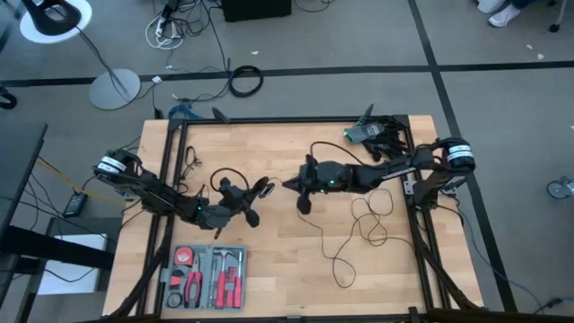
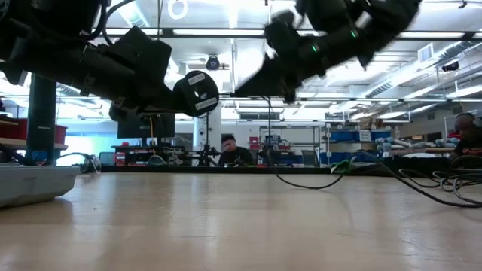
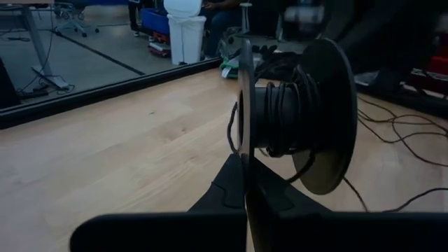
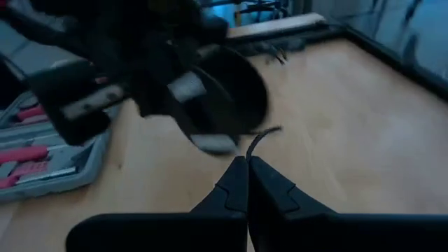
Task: Coil cords
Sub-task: Coil the black wire onto the spool
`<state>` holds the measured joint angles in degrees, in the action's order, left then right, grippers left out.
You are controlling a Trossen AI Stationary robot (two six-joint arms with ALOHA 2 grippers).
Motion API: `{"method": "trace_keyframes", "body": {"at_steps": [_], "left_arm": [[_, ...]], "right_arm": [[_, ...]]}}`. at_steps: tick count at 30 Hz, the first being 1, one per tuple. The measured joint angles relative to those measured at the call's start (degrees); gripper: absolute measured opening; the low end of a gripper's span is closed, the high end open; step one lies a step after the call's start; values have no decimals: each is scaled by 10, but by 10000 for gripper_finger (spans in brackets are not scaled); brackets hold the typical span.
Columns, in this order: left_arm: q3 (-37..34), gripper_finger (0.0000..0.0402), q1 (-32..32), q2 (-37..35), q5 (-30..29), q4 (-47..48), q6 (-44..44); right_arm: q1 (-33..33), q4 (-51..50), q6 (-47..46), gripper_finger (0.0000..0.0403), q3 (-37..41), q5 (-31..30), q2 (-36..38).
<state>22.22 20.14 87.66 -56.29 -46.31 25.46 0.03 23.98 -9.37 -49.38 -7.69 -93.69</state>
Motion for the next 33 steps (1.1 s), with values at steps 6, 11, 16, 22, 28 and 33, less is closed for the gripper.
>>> {"method": "trace_keyframes", "body": {"at_steps": [6,11,16,22,28,33], "left_arm": [[0,0,0,0,0,16,12],[0,0,0,0,-5,17,16],[0,0,0,0,-8,12,18],[0,0,0,0,-8,4,18],[0,0,0,0,-8,4,18],[0,0,0,0,-6,-11,12]], "right_arm": [[17,-72,69,0,-113,-1,-15],[35,-86,91,0,-161,-1,-31],[54,-102,95,0,-187,15,-82],[60,-100,96,0,-209,13,-156],[60,-108,80,0,-212,-18,-179],[57,-151,59,0,-212,-57,-178]]}}
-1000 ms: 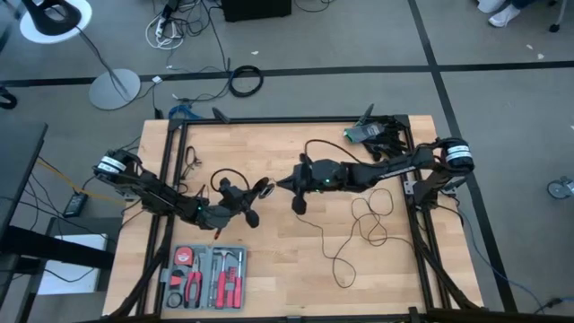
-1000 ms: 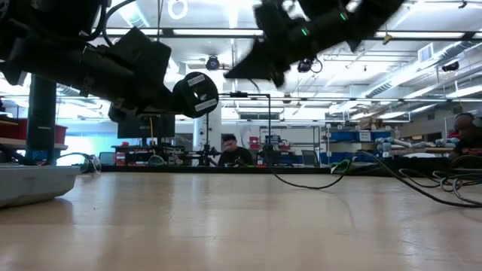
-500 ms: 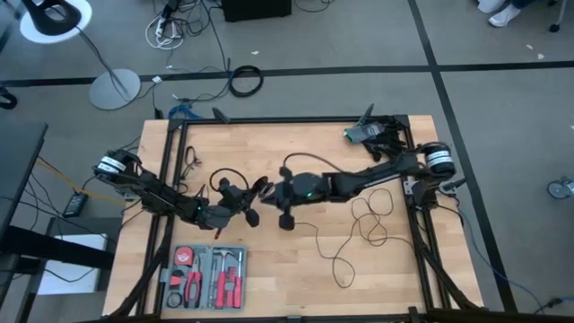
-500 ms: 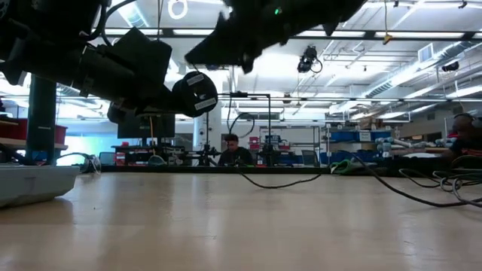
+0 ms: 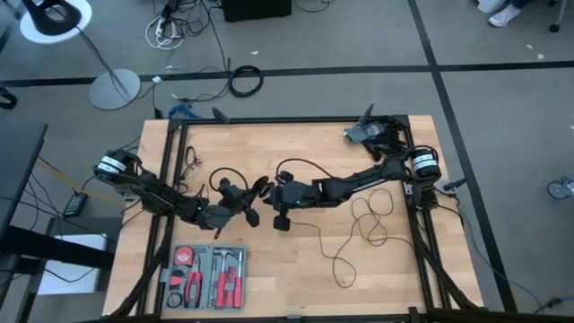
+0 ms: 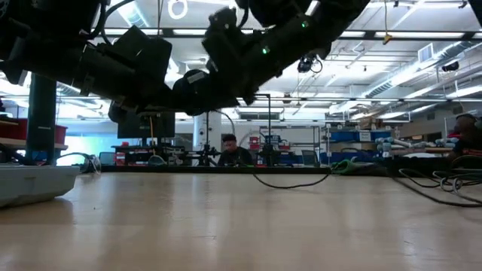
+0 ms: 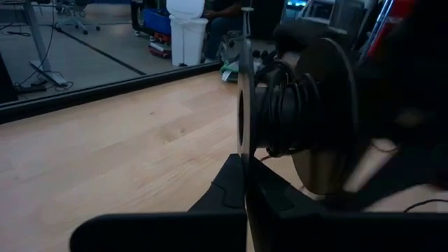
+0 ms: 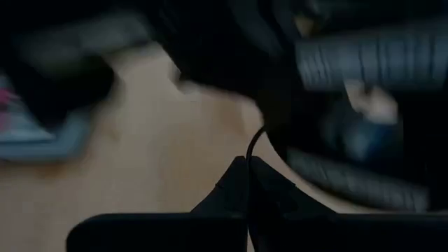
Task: Coil cords
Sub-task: Coil the black wire onto the spool
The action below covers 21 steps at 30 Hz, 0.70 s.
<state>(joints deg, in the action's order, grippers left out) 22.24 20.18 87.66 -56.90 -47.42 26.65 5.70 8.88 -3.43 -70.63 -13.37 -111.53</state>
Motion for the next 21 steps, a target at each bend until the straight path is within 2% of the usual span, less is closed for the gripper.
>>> {"method": "trace_keyframes", "body": {"at_steps": [5,10,16,21], "left_arm": [[0,0,1,0,2,-16,-19],[0,0,2,0,7,-17,-24],[0,0,5,0,-2,-19,-24],[0,0,5,0,-3,-19,-24]], "right_arm": [[-4,-55,-12,9,1,-10,0],[8,-37,-16,15,33,-3,1],[17,33,-49,16,92,1,1],[18,146,-85,17,156,5,1]]}}
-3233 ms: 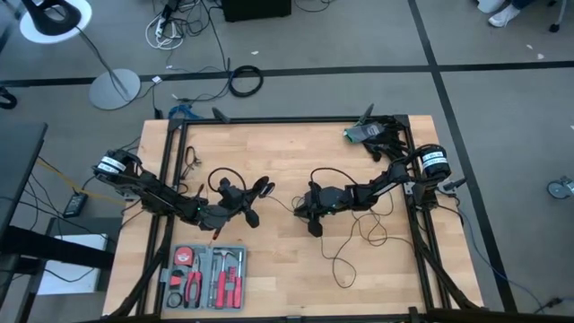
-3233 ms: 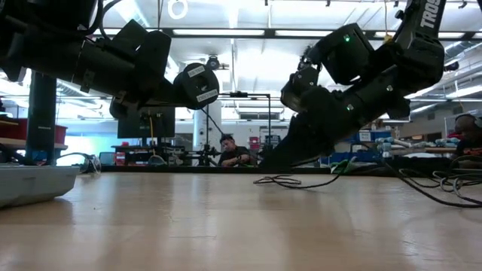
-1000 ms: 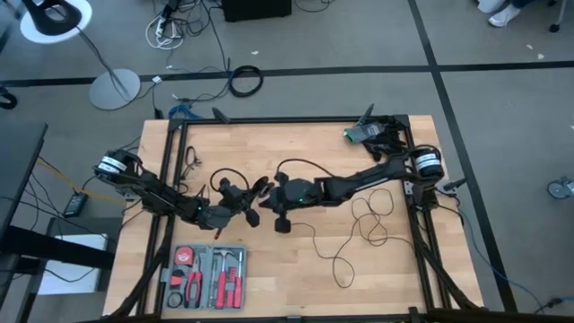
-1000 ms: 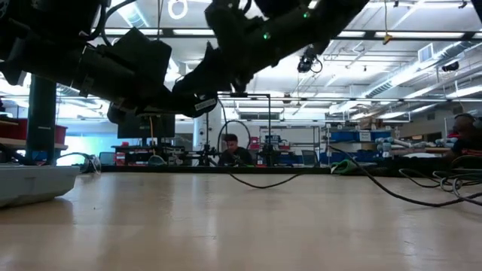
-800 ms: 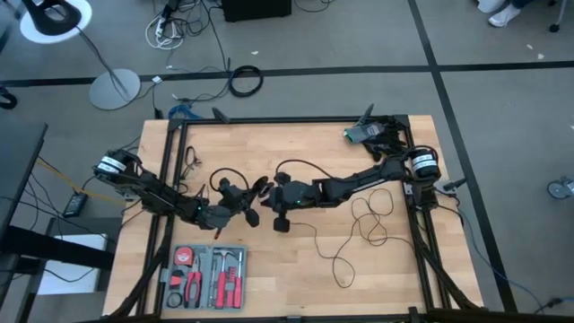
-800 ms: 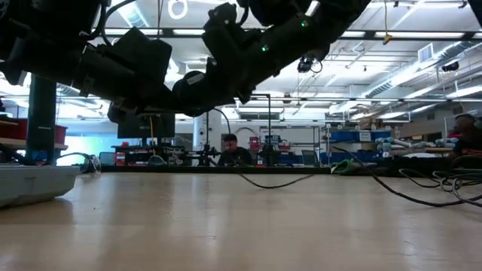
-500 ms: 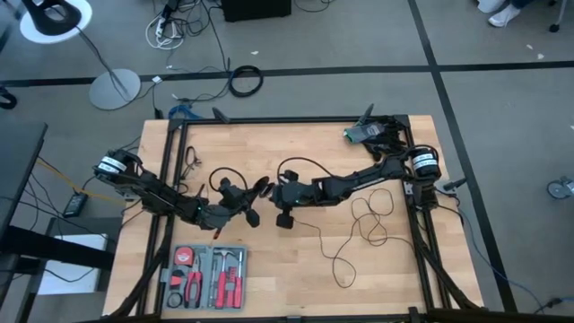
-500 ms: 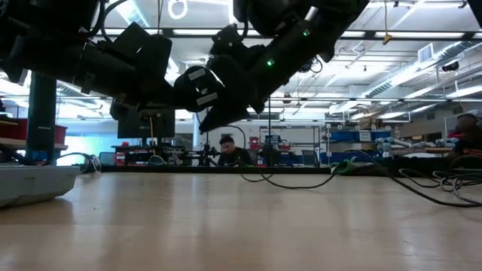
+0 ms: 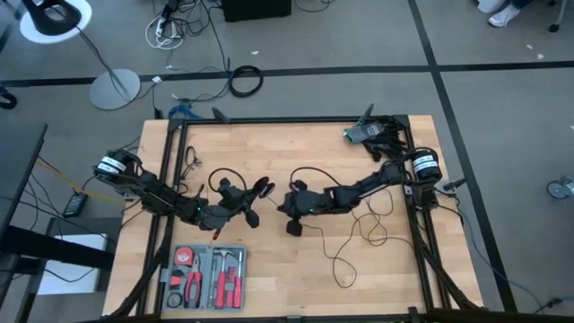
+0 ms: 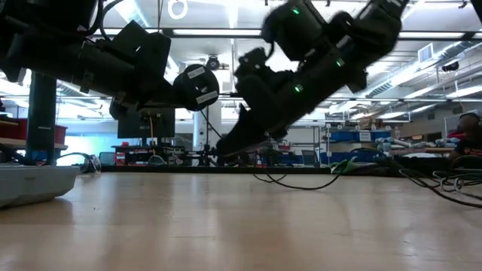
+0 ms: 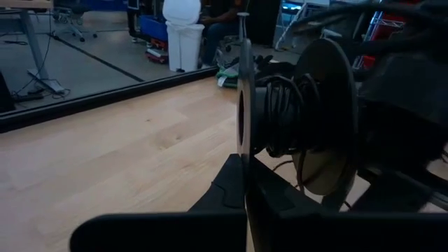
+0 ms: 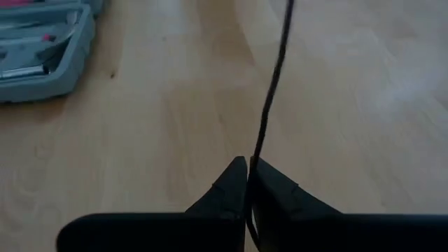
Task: Coil cords
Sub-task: Coil the black wire onto the spool
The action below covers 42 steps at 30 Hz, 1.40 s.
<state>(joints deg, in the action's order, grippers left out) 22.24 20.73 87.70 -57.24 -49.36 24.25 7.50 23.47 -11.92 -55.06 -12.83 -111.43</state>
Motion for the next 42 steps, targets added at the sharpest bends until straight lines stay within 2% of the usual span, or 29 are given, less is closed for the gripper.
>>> {"method": "trace_keyframes", "body": {"at_steps": [7,11,16,27,34,42], "left_arm": [[0,0,0,0,0,4,0],[0,0,0,0,1,4,0],[0,0,0,0,1,2,2],[0,0,0,0,12,5,2],[0,0,0,0,12,6,3],[0,0,0,0,12,10,3]], "right_arm": [[5,329,-18,20,135,25,3],[-7,422,-34,22,190,24,3],[-19,423,-20,44,200,55,4],[-27,420,10,133,199,56,4],[-27,407,96,142,199,48,4],[-3,321,216,134,161,-30,4]]}}
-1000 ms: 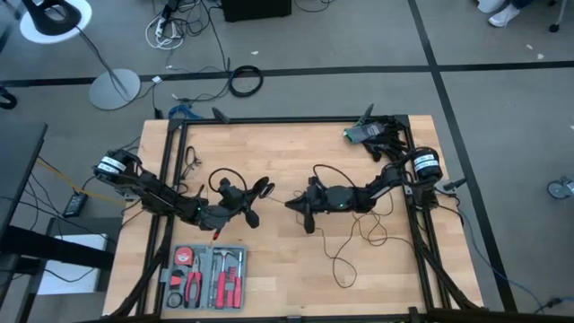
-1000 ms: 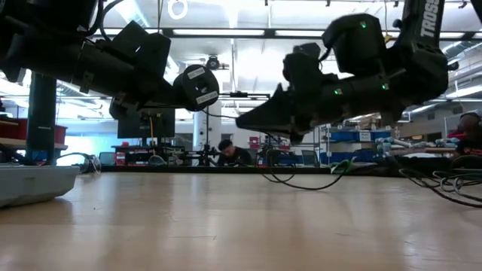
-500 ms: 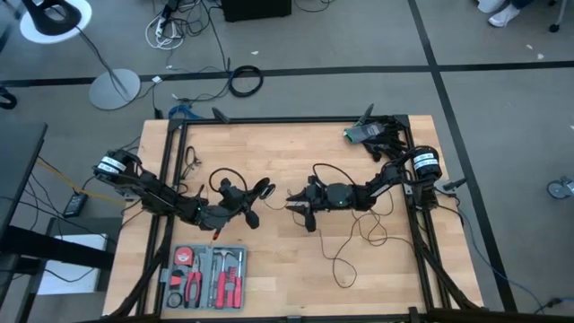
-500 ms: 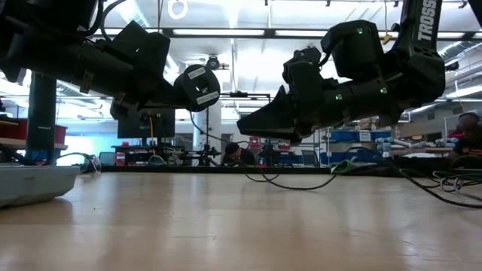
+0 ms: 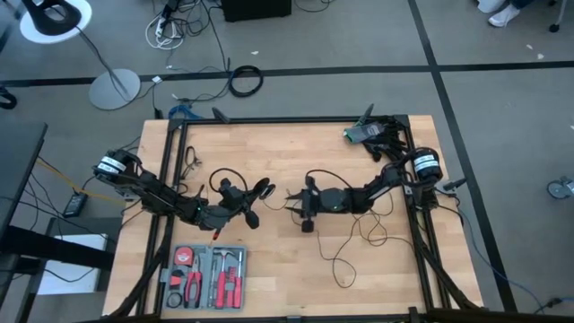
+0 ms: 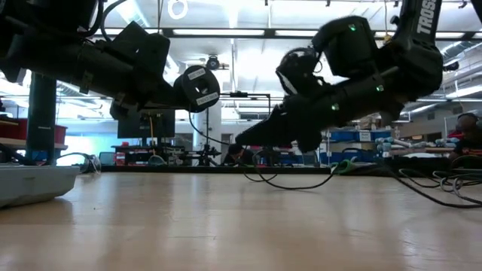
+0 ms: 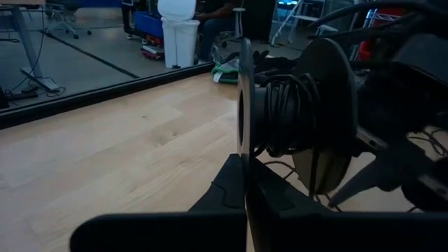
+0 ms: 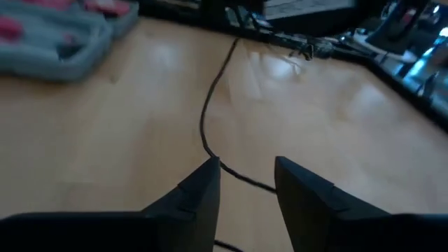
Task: Coil cords
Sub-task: Coil the black wire onto the spool
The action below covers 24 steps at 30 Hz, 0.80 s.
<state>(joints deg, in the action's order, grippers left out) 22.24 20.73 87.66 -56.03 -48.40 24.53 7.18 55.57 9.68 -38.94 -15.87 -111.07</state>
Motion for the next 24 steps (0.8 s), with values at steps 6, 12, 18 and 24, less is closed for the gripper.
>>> {"method": "trace_keyframes", "body": {"at_steps": [6,12,18,24], "left_arm": [[0,0,0,0,0,1,0],[0,0,0,0,1,4,0],[0,0,0,0,3,6,0],[0,0,0,0,4,1,1]], "right_arm": [[25,-169,81,132,-74,-105,0],[33,-274,-1,129,-111,-166,10],[29,-331,-67,118,-86,-92,80],[9,-343,-114,115,-12,-25,178]]}}
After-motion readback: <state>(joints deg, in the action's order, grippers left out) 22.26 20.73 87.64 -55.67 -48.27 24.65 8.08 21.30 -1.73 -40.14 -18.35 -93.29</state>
